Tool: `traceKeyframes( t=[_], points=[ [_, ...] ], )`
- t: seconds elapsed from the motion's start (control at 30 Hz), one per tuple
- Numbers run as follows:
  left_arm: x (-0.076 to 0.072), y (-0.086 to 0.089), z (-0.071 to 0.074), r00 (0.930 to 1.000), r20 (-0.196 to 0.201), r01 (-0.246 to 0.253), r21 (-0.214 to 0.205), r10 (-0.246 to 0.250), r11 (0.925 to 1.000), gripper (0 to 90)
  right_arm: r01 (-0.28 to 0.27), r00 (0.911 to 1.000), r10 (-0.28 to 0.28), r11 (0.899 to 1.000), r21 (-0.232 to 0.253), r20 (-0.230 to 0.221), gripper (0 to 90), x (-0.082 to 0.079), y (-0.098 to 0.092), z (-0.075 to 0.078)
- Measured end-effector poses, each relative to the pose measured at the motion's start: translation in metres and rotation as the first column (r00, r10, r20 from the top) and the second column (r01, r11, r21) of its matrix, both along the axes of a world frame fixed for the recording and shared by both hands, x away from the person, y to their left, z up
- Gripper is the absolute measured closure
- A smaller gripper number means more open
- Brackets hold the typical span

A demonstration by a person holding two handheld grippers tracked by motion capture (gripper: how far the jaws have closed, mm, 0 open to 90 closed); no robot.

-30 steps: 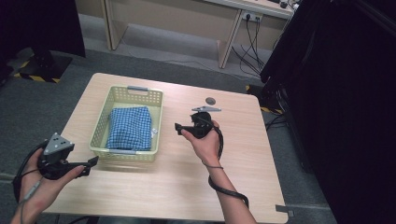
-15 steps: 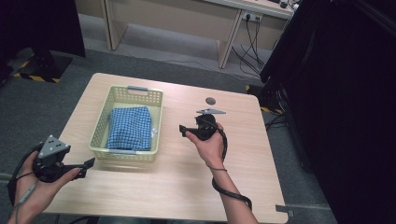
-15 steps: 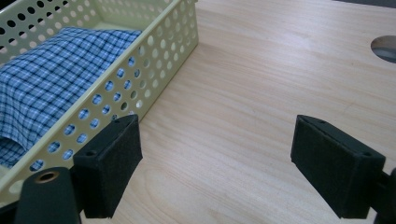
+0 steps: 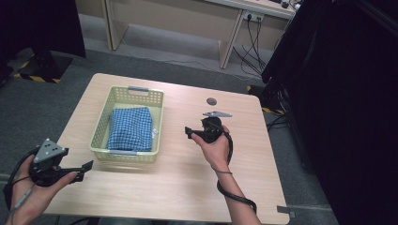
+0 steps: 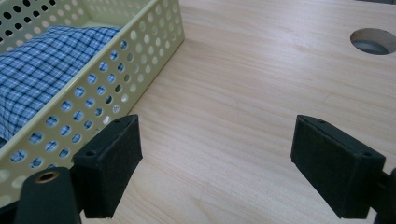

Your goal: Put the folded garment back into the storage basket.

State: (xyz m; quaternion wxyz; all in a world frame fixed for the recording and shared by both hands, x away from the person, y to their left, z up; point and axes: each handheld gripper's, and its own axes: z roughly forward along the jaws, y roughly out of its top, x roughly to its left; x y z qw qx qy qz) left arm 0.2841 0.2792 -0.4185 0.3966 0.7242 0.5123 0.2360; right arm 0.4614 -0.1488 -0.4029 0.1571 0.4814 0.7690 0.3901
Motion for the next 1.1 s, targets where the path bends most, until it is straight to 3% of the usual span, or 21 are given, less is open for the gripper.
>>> traceKeyframes(
  t=[1.1],
  points=[
    [-0.011,0.007,-0.013,0.9997,0.019,0.015,-0.011,-0.015,0.9998,8.2,0.067,0.9977,-0.067,0.998,0.001,0.01,17.1,-0.01,-0.039,-0.014]
  ],
)
